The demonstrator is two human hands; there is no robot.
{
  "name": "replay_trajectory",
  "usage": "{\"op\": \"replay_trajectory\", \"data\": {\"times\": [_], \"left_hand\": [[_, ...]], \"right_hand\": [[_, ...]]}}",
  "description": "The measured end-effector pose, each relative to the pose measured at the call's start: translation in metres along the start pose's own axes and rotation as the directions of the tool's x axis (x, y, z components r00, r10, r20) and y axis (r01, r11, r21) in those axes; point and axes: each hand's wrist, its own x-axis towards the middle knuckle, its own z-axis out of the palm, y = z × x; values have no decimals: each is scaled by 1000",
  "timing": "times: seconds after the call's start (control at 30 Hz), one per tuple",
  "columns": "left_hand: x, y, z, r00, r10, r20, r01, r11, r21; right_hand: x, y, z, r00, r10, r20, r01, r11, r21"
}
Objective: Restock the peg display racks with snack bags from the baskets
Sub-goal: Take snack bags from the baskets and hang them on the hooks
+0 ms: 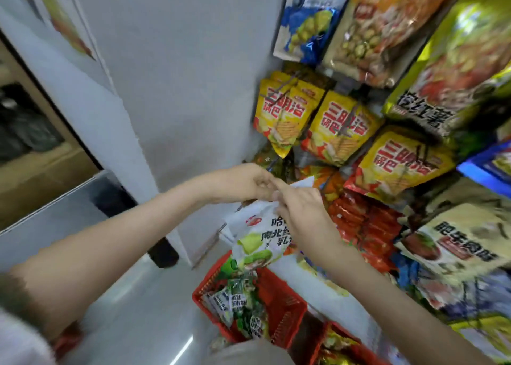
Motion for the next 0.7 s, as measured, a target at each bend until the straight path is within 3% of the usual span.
{"op": "replay_trajectory", "data": {"times": [0.17,0.23,0.33,0.5,0.6,0.7], "left_hand": [[-12,60,8,999,-15,-30,17,998,57],[-12,77,11,999,-6,-47,14,985,175],[-14,101,17,984,74,-165,18,868,497],[-17,132,11,937,158,-313,74,783,617],[-19,146,-4,881,249,-403,187,600,778],[-19,160,-20,855,337,-394,203,482,852]], "right_hand": [[-2,1,-52,975,-25,-221,9,997,-77],[0,5,-68,966,-24,-258,-6,994,-112],[4,11,-84,956,-32,-293,-29,979,-201],[13,16,-110,925,-105,-366,-6,957,-291],[26,19,-128,922,-101,-375,-1,965,-263],[44,17,-147,922,-100,-375,16,975,-220]]}}
